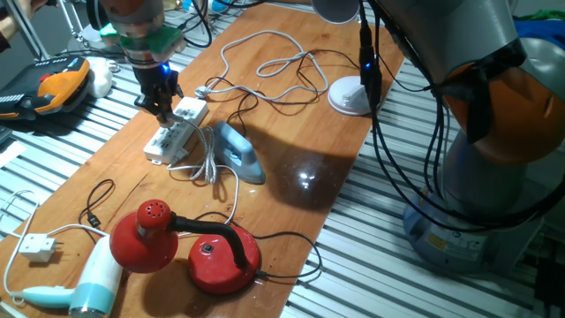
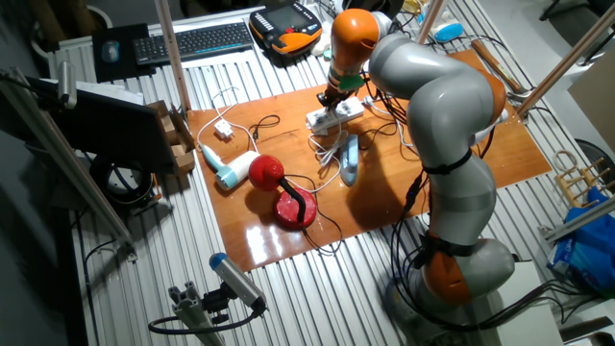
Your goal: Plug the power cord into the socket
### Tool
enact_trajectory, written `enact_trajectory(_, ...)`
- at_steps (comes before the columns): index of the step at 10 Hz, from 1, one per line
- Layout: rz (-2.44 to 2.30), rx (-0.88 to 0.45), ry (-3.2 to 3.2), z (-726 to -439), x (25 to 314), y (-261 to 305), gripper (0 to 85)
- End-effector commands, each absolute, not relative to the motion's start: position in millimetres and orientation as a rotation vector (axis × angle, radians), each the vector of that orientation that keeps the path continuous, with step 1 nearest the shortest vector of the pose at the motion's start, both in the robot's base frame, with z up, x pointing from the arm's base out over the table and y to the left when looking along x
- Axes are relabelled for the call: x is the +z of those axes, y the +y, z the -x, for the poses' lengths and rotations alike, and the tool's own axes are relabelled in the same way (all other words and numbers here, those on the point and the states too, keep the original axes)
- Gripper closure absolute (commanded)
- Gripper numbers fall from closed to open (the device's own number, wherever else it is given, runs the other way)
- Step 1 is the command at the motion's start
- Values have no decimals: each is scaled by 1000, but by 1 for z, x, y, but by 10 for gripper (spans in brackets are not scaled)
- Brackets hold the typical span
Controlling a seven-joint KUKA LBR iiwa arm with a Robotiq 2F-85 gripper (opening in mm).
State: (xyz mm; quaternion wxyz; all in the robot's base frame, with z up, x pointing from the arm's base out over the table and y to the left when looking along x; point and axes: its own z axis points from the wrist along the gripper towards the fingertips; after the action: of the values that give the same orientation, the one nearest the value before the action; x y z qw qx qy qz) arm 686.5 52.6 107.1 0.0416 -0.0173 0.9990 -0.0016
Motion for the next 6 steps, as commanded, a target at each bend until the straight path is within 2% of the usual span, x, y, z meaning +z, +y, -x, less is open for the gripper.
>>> enact_trajectory(1,59,0,3059,-687,106,52,850)
enact_trajectory(6,95,4,3061,-688,101,53,850)
